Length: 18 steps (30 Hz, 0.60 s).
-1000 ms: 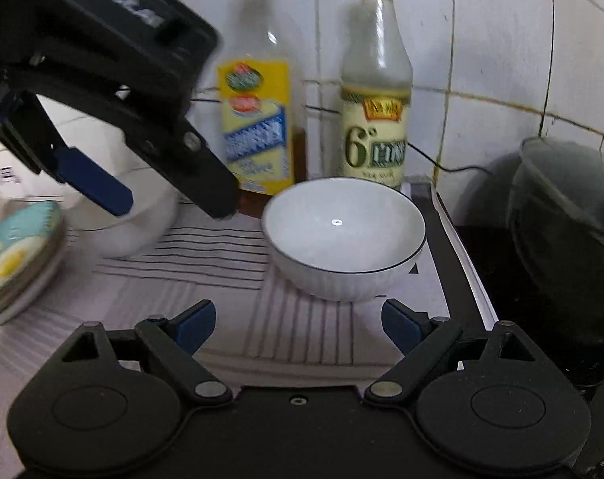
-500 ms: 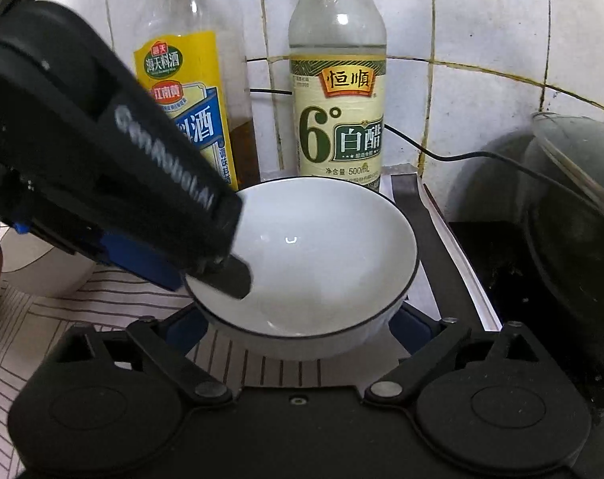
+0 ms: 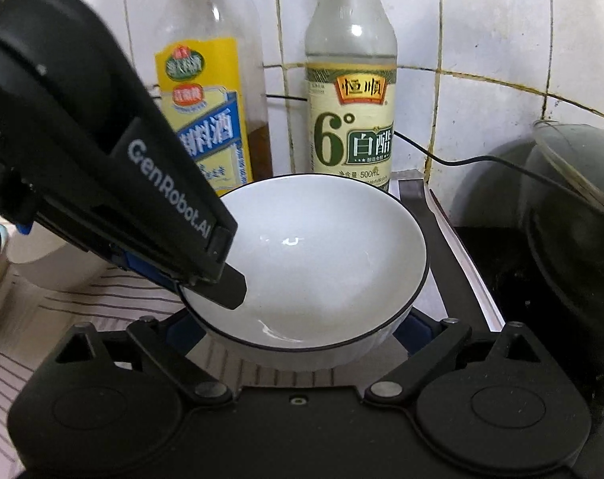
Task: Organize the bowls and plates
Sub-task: 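Lift the white bowl with both grippers and set it beside the plate stack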
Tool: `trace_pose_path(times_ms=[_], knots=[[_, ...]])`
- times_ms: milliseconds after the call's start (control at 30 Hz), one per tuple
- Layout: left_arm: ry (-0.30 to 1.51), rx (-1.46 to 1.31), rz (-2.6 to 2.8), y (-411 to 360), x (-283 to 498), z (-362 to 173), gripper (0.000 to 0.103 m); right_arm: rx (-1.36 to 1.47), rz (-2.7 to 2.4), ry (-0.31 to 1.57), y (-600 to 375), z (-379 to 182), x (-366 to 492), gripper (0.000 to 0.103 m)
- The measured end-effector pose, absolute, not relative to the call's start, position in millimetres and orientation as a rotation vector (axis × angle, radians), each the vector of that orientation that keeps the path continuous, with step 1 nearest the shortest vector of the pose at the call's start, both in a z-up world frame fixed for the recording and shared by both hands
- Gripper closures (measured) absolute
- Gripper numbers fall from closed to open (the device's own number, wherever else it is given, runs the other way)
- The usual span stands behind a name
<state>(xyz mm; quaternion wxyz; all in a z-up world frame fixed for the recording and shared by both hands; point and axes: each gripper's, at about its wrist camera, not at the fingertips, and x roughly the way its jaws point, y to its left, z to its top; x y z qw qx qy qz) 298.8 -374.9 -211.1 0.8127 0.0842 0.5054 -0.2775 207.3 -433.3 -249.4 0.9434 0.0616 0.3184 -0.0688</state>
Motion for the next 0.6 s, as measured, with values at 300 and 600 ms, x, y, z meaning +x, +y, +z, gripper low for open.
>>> trace_pose_path(times_ms=[300, 600], knots=[[1.084, 0.166, -0.593, -339, 263, -181, 0.086, 0.066, -0.083, 0.615, -404, -220, 167, 0.004], [1.111, 0.130, -0.548, -290, 225, -157, 0.086, 0.038, 0.033, 0.623, -373, -197, 136, 0.004]])
